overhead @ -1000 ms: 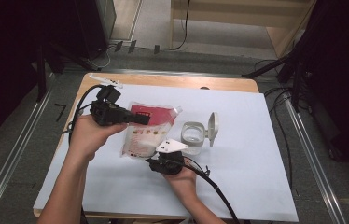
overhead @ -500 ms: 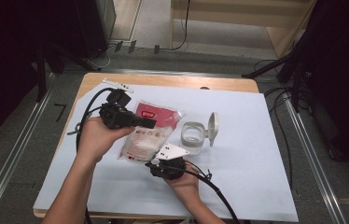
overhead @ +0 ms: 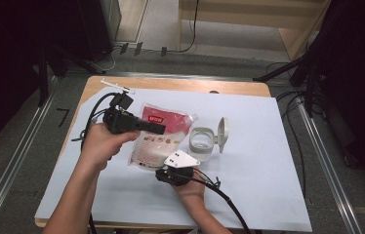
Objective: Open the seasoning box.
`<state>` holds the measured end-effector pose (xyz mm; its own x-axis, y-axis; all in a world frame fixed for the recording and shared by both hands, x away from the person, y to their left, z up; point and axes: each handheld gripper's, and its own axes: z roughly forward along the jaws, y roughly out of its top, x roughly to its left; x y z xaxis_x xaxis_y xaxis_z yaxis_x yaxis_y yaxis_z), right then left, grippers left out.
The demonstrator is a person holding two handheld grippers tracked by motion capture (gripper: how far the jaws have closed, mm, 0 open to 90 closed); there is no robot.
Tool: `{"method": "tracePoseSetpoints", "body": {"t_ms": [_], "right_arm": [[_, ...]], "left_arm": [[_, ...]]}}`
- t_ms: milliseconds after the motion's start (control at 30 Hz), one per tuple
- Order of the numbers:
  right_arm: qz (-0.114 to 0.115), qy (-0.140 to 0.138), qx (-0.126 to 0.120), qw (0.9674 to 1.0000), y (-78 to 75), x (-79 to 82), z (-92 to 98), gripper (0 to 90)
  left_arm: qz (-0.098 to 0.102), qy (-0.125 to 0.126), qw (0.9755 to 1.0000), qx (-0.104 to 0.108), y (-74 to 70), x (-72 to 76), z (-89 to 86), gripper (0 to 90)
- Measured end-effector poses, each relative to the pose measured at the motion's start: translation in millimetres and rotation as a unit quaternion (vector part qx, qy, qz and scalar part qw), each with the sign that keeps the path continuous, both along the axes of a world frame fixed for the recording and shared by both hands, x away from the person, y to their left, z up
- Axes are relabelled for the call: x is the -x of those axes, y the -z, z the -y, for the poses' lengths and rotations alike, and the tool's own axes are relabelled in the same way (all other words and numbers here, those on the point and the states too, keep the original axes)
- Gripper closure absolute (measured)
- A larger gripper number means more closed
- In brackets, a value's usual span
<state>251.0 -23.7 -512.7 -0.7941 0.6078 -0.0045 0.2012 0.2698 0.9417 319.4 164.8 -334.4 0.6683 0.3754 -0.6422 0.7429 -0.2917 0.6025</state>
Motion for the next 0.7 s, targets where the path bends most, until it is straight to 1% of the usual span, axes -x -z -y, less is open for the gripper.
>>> {"method": "tracePoseSetpoints", "body": {"t_ms": [33,67,100,133,167,233,267,333,367,400,433,467,500,533,567,600,633,667,700], "right_arm": [[0.000,0.000,0.000,1.0000,0.0,0.0,0.0,49.4],[0.006,-0.001,0.006,1.0000,-0.5,1.8,-0.3,49.2],[0.014,-0.016,0.018,0.9996,-1.5,5.6,-1.4,48.9],[0.023,-0.023,0.025,0.9992,-1.8,8.1,-2.8,48.9],[0.023,-0.023,0.025,0.9992,-1.8,8.1,-2.8,48.9],[0.037,-0.032,0.040,0.9980,-6.3,14.3,-6.5,48.6],[0.037,-0.032,0.040,0.9980,-6.3,14.3,-6.5,48.6],[0.020,-0.039,0.030,0.9986,-9.4,14.7,-7.1,47.5],[0.014,-0.043,0.041,0.9981,-11.2,15.0,-8.4,46.7],[0.014,-0.043,0.041,0.9981,-11.2,15.0,-8.4,46.7],[-0.003,-0.043,0.049,0.9979,-11.8,15.4,-10.7,46.5],[-0.003,-0.043,0.049,0.9979,-11.8,15.4,-10.7,46.5],[-0.008,-0.043,0.050,0.9978,-12.3,15.8,-10.7,46.7],[-0.035,-0.060,0.023,0.9973,-15.6,14.7,-7.7,50.8],[-0.035,-0.060,0.023,0.9973,-15.6,14.7,-7.7,50.8],[-0.047,-0.068,0.008,0.9966,-18.2,14.0,-5.3,53.2],[-0.054,-0.072,0.000,0.9959,-19.3,13.5,-3.8,53.4],[-0.054,-0.072,0.000,0.9959,-19.3,13.5,-3.8,53.4],[-0.062,-0.078,-0.006,0.9950,-21.1,13.3,-1.7,53.9]], "left_arm": [[0.001,0.000,1.0000,-0.003,0.8,-1.3,-1.0,90.0],[0.005,-0.007,0.9999,-0.009,1.2,-1.2,-0.9,90.0],[0.010,-0.009,0.9996,-0.023,2.4,-1.5,0.7,90.0],[0.010,-0.009,0.9996,-0.023,2.4,-1.5,0.7,90.0],[0.012,-0.009,0.9994,-0.030,2.7,-1.8,2.2,90.0],[0.014,-0.013,0.9994,-0.029,2.9,-1.9,5.7,90.0],[0.018,-0.015,0.9993,-0.028,2.7,-2.1,6.7,90.0],[0.028,-0.028,0.9984,-0.041,1.7,-1.3,9.7,90.0],[0.030,-0.028,0.9982,-0.045,2.1,-1.3,11.2,90.0],[0.033,-0.028,0.9978,-0.050,3.4,-1.4,13.4,90.0],[0.029,-0.016,0.9977,-0.060,6.2,-1.9,18.8,89.8],[0.029,-0.016,0.9977,-0.060,6.2,-1.9,18.8,89.0],[0.031,-0.011,0.9968,-0.073,8.1,-1.7,22.6,89.0],[0.043,-0.006,0.9953,-0.086,11.5,-1.9,28.0,86.3],[0.043,-0.006,0.9953,-0.086,11.5,-1.9,28.0,85.6],[0.051,0.002,0.9951,-0.085,11.7,-1.9,29.1,84.7],[0.051,0.005,0.9957,-0.077,11.8,-1.9,29.6,84.3],[0.052,0.006,0.9955,-0.079,11.4,-1.9,29.8,84.3],[0.056,0.011,0.9948,-0.084,11.8,-1.9,30.6,83.2]]}}
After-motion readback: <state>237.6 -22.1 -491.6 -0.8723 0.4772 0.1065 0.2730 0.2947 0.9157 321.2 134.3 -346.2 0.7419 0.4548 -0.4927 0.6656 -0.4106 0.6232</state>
